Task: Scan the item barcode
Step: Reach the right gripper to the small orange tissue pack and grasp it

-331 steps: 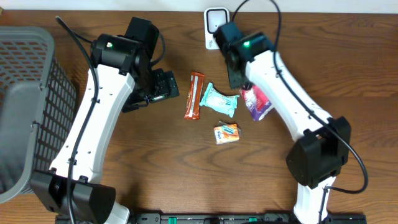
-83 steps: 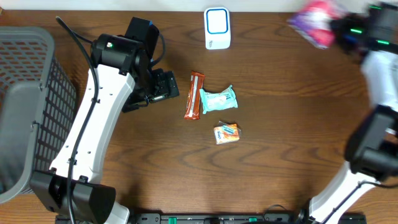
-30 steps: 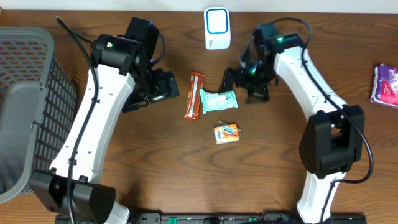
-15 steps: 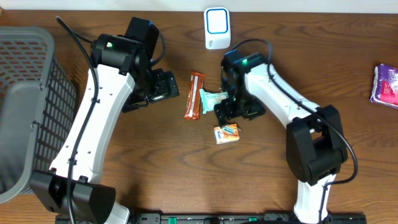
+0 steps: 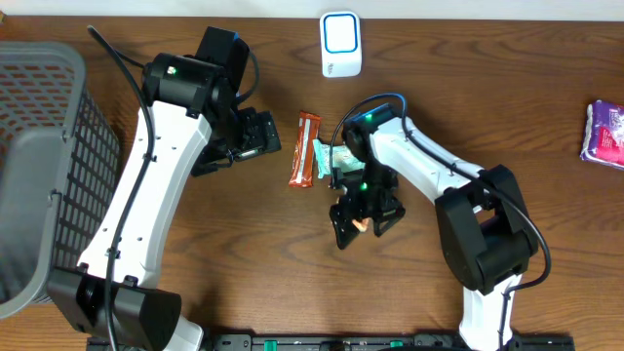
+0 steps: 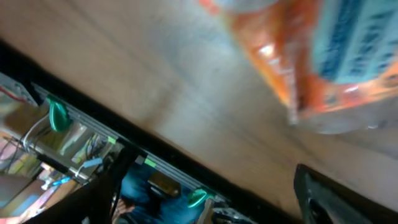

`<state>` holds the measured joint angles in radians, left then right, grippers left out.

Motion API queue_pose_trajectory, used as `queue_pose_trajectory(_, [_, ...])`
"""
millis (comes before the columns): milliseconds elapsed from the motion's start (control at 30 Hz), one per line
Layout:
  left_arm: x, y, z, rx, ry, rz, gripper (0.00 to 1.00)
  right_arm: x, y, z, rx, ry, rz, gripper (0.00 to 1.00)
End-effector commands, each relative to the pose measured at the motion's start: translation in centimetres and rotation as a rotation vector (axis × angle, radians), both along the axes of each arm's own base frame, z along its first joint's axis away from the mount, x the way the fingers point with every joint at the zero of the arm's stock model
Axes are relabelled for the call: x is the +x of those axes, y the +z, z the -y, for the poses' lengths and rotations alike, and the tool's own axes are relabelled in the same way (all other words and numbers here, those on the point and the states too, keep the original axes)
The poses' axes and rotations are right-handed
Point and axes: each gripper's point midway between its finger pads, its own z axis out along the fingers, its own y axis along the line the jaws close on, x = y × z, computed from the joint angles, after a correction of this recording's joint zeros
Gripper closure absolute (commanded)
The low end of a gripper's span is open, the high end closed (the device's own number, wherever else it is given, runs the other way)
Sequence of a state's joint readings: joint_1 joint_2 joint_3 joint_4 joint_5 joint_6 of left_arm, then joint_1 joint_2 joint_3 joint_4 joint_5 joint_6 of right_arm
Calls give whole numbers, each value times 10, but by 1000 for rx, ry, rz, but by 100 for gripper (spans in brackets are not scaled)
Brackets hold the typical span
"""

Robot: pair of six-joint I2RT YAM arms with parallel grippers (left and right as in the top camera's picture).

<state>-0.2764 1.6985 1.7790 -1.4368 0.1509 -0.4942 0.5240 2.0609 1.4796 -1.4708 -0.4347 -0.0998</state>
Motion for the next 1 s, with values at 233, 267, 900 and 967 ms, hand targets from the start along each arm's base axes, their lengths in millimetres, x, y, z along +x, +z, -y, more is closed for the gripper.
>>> queue_pose_trajectory(233, [0,-1,-2,8,2,-5,2,52,4,13,-216,-133,233,8])
queue_pose_trajectory(267, [0,-1,-2,8,2,-5,2,52,3,9,-186,-106,238,11])
queue_pose_trajectory(900, [0,-1,-2,8,2,-5,2,13,-14,-8,-436,-219,269,98])
queue_pose_trajectory(967, [0,-1,-2,8,2,-5,2,17,-20,2,-516,-256,327,98])
